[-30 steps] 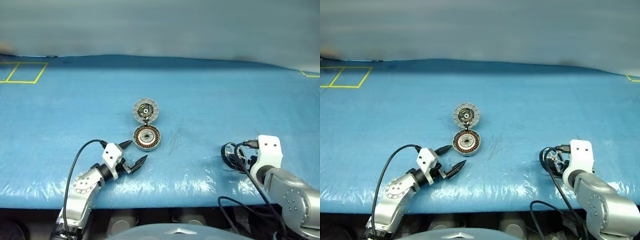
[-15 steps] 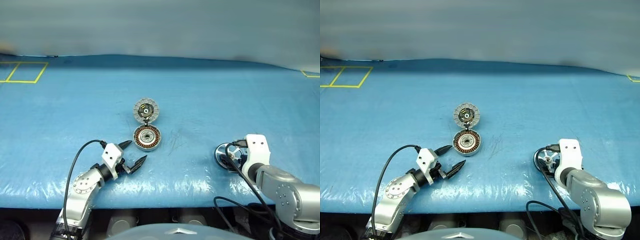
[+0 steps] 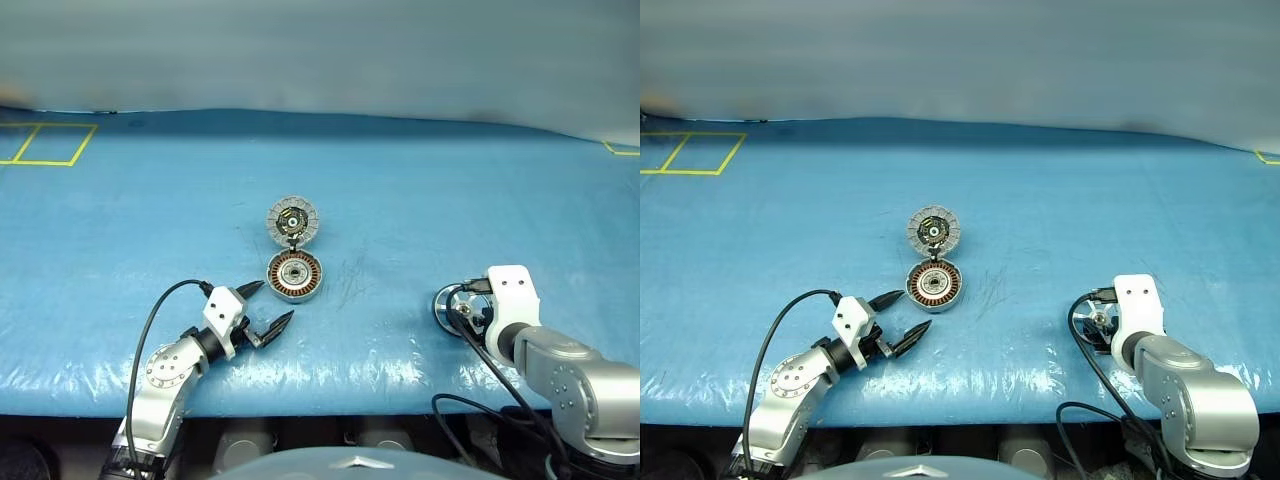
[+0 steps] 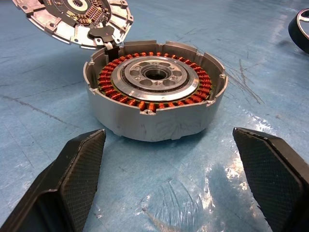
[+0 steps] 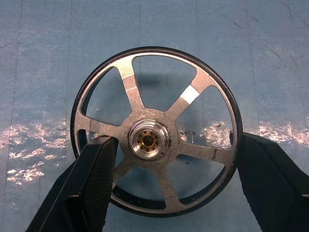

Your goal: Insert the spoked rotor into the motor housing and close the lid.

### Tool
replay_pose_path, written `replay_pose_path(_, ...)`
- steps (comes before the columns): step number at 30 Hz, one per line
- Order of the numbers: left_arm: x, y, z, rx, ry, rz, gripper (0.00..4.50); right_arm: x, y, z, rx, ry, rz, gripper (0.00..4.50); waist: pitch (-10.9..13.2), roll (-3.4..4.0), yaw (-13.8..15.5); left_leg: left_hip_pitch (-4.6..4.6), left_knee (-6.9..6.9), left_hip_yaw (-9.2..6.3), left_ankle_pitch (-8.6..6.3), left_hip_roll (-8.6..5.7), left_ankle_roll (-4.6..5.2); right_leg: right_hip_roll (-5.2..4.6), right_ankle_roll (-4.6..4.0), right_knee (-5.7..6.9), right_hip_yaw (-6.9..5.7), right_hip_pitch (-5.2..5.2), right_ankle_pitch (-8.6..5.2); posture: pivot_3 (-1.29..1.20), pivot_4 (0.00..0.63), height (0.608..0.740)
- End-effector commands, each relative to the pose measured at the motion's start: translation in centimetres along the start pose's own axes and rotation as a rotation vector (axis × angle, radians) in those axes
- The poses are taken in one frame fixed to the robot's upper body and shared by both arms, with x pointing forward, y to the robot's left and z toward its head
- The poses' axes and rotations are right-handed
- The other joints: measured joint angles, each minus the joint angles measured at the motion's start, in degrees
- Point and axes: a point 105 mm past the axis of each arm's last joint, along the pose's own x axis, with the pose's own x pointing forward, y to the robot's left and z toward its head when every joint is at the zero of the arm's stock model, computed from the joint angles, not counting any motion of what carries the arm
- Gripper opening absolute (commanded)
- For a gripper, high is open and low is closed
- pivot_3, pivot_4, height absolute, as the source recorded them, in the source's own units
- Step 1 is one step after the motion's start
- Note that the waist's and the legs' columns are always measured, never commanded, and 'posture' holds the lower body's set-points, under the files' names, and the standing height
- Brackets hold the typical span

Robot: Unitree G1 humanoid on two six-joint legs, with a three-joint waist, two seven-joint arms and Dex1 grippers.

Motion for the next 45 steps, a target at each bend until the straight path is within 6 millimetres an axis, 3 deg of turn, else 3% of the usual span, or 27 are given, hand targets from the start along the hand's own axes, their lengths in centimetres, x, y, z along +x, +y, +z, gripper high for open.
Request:
replay_pose_path(1,0.0,0.3,0.6,0.012,-0.033,0.006,4.5,-0.3,0.0,1.0,0.091,-0.062,0.02,3.38,0.0,0.0,0.0,0.0,0.0,0.0,0.0,0.01,0.0,0.02,0.01,0.0,0.0,0.0,-0.01,0.0,0.15,0.74)
replay_pose_path(2,0.0,0.3,0.6,0.012,-0.032,0.007,4.5,-0.3,0.1,1.0,0.107,-0.063,0.025,4.14,0.0,0.01,0.0,-0.01,0.0,0.01,0.0,0.03,0.0,0.03,0.04,0.0,0.0,-0.02,-0.02,0.0,0.15,0.74)
replay_pose_path(4,0.0,0.3,0.6,0.011,-0.032,0.008,4.5,-0.3,0.0,1.0,0.107,-0.063,0.019,4.46,0.0,0.0,0.0,-0.01,0.0,0.0,0.0,0.02,0.0,0.02,0.02,0.01,0.0,-0.01,0.0,0.0,0.15,0.74)
replay_pose_path(8,-0.1,0.4,0.5,0.008,-0.03,0.011,4.5,-0.6,-0.4,1.8,0.081,-0.099,-0.026,4.46,0.0,0.0,0.0,-0.04,0.0,0.01,-0.01,-0.01,0.02,-0.01,0.01,-0.01,0.01,-0.03,0.01,0.0,0.15,0.74)
replay_pose_path(12,-0.1,0.4,0.5,0.009,-0.029,0.014,4.5,-1.0,0.7,2.9,0.03,-0.141,0.036,4.46,0.0,0.01,-0.1,-0.03,0.0,0.01,-0.01,0.0,0.01,0.0,0.0,0.01,0.0,-0.04,0.01,0.0,0.15,0.74)
replay_pose_path(17,-0.1,0.4,0.5,0.008,-0.032,0.014,4.5,-1.2,1.2,3.3,-0.175,-0.142,0.035,4.46,0.0,0.0,0.0,-0.04,0.0,0.02,-0.01,-0.01,0.02,-0.02,-0.01,-0.02,0.0,-0.05,0.01,0.0,0.15,0.74)
replay_pose_path(25,-0.1,0.4,0.5,0.004,-0.033,0.019,4.5,-0.5,1.6,3.6,-0.015,-0.127,0.09,4.46,0.0,-0.01,0.0,-0.03,0.01,0.04,-0.01,0.02,0.02,0.01,0.02,0.0,0.0,-0.05,0.02,0.0,0.15,0.74)
replay_pose_path(37,-0.3,0.3,0.4,0.002,-0.033,0.028,4.5,-0.2,1.1,3.5,0.085,-0.136,0.074,4.46,0.0,-0.01,0.0,-0.08,0.02,0.02,-0.03,-0.01,0.04,0.0,0.02,0.0,0.0,-0.06,0.03,0.0,0.15,0.74)
replay_pose_path(41,-0.3,0.3,0.4,0.001,-0.033,0.026,4.5,-0.4,1.4,3.8,0.082,-0.152,0.084,3.55,0.0,-0.01,0.0,-0.08,0.02,0.03,-0.03,0.0,0.04,0.0,0.02,0.0,0.0,-0.07,0.02,0.0,0.15,0.74)
replay_pose_path(43,-0.3,0.3,0.4,0.002,-0.033,0.024,4.5,-0.4,1.5,3.9,0.083,-0.156,0.085,3.55,0.0,0.0,0.0,-0.08,0.02,0.02,-0.03,0.0,0.04,0.0,0.01,0.0,0.0,-0.07,0.02,0.0,0.15,0.74)
replay_pose_path(45,-0.3,0.3,0.4,0.001,-0.033,0.022,4.5,-0.4,1.5,3.8,0.084,-0.155,0.083,3.16,0.0,0.0,0.0,-0.08,0.02,0.02,-0.03,-0.01,0.05,0.0,0.01,0.0,0.0,-0.07,0.03,0.0,0.15,0.74)
